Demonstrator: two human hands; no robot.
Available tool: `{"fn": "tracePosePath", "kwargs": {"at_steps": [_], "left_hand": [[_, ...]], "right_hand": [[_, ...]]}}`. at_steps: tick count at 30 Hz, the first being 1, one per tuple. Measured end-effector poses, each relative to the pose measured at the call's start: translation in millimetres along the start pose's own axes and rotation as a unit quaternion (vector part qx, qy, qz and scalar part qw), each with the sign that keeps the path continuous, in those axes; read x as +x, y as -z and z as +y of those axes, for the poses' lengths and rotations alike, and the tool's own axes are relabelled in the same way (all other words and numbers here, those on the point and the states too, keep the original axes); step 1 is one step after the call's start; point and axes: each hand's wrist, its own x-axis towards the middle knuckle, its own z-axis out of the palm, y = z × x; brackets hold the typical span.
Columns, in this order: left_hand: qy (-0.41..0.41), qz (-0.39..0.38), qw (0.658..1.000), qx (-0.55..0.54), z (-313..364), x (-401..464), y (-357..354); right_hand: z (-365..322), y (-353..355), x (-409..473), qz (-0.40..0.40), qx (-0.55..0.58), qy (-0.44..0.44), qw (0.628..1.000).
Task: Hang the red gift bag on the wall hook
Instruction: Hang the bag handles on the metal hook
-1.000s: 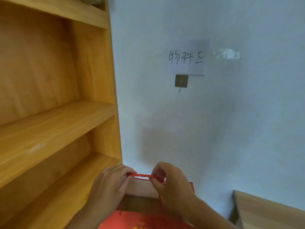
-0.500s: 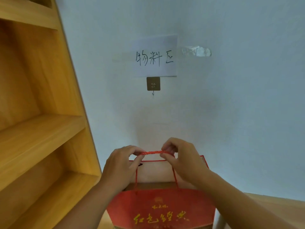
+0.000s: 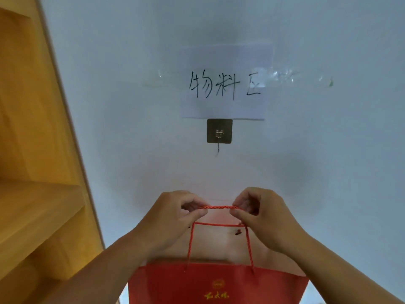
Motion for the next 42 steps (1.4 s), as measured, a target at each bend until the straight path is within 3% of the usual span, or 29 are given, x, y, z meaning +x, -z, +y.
{"fn": "tracePosePath", "kwargs": {"at_steps": [6,14,23,32,42], "left_hand": [[-0.013,-0.005,0.999,-0.035,-29.4,65.1,10.5],[-0.039,0.143,0.985,-0.086,-30.9,118.9,14.8],[-0.047,0.165,0.984,-0.047,-22.9,133.7,14.0],[-0.011,0.179,0.984,-0.007,-27.1,117.4,-24.5],[-0.006,0.164,0.986,0.009,-20.3,103.0,-37.1]], "right_hand": [[1.4,-5.9,56.5,0.02,0.039,-0.014,0.999],[-12.4,0.1,114.9,0.121,0.137,0.065,0.981],[-7.1,0.8,133.6,0.17,0.032,0.086,0.981],[17.1,-21.1,118.1,0.155,-0.076,0.135,0.976],[20.2,-32.9,106.8,0.138,-0.03,0.12,0.983]]}}
